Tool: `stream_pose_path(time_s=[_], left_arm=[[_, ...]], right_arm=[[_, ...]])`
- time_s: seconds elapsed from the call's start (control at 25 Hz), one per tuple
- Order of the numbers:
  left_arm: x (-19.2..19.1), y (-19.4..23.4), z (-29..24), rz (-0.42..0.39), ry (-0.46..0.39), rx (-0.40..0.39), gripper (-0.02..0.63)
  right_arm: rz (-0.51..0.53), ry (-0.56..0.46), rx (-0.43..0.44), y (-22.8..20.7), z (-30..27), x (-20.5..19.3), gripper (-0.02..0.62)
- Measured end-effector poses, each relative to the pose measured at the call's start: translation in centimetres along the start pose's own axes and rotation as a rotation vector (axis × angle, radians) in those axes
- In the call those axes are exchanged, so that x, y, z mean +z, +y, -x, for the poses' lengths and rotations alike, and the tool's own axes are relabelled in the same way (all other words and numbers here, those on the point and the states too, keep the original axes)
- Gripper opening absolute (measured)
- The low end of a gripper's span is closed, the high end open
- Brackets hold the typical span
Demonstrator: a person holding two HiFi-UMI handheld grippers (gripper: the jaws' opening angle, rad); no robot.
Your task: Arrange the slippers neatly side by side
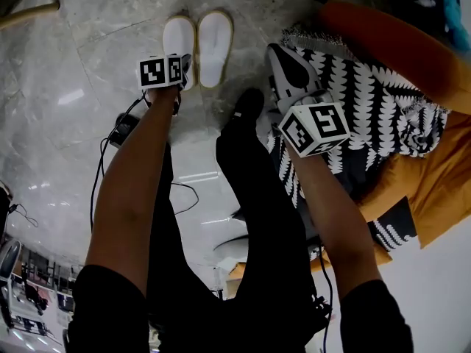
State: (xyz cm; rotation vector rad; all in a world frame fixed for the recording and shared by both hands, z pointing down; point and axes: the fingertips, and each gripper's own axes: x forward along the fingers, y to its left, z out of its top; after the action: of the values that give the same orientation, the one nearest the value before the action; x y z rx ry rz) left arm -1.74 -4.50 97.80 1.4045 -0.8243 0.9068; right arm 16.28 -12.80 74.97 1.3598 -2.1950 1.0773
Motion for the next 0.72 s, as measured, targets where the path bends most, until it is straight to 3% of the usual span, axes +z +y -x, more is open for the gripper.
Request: stream_pose_path(time_s=[0.16,0.32,0.4,0.52,0.72], left_arm=[[-1.0,-0.3,3.4,-0.013,-0.044,-0.005,0.172],[-2.1,-0.8,9.6,-0.022,-0.116,-0.026,0.096],[-1.4,-1.0,13.8,-0.020,-0.179,-0.028,0.040],[0.3,-2.4,20.9,-0.019,-0.276,-0.039,0.023],[3.5,-9.7,35.9,-0.080,-0.488,-0.144,0.015]], right_arm=[[0.014,-0.003,0.017,1.7,0.2,0.6,0.032],[0.034,-0.002,0.023,4.6,0.9,2.4,0.032],[0.038,0.012,0.010,6.3,1.1,3.9,0.032],[0.044,0.032,0.002,9.5,2.4,6.7,0.032],[0.103,0.024,0.059,17.0,8.7,13.5,0.032]])
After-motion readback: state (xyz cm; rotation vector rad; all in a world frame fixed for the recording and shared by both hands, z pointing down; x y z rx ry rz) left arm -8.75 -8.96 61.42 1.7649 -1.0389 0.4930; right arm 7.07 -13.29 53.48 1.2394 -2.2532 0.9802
